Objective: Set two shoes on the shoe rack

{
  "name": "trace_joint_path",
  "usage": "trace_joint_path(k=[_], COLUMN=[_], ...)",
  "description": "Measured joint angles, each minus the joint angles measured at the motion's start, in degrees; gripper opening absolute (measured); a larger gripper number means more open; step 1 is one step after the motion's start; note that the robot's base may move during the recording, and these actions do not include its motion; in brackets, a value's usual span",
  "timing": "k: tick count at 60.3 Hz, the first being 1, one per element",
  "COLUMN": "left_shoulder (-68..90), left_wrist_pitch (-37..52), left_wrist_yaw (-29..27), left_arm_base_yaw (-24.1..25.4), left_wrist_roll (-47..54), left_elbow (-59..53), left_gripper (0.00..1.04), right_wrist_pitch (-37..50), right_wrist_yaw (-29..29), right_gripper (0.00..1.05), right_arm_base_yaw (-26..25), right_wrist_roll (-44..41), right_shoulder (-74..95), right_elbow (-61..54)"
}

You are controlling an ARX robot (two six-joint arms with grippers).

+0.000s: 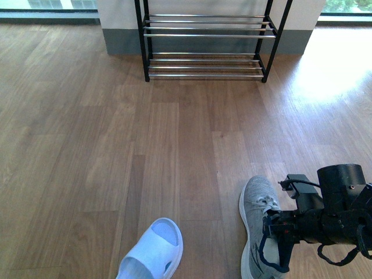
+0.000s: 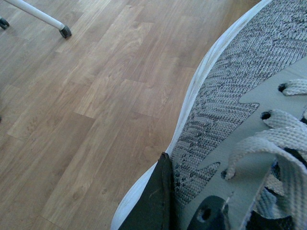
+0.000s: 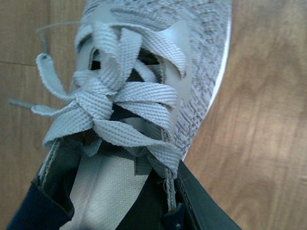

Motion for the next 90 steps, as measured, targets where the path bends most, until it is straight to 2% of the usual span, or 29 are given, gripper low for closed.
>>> trace_joint_path(k=[13,17,28,50,67,75,90], left_shoulder=[0.0,0.0,0.0,0.0,0.0,0.0,0.0], left_wrist_pitch=[0.0,0.0,0.0,0.0,0.0,0.0,0.0], left_wrist_yaw=[0.0,0.0,0.0,0.0,0.0,0.0,0.0], left_arm_base_yaw=[0.0,0.0,0.0,0.0,0.0,0.0,0.0], left_wrist_roll=[0.0,0.0,0.0,0.0,0.0,0.0,0.0], left_elbow=[0.0,0.0,0.0,0.0,0.0,0.0,0.0], left_gripper=[0.02,0.02,0.02,0.02,0.02,0.02,0.02], right_wrist_pitch=[-2.9,-3.5,-5.9,-11.8,-20.6,-25.6,-25.8], right_wrist_yaw=[1.9,0.4,-4.4,-7.3,-15.5,-15.6,-15.5], right_gripper=[0.01,0.01,0.01,0.01,0.01,0.01,0.01], right_arm_base_yaw=[-1.0,-1.4,-2.4,-7.1,-10.3,-11.1,-11.3], right_wrist_roll=[-11.3,-15.7,-20.7,-22.1,-20.9,-17.6,-16.3], right_shoulder=[-11.9,-18.3,-37.4,-74.7,-101.2,-115.6,-118.7], right_elbow=[-6.4,-9.4,-16.9,-30.8,-40.3,-45.6,-46.1])
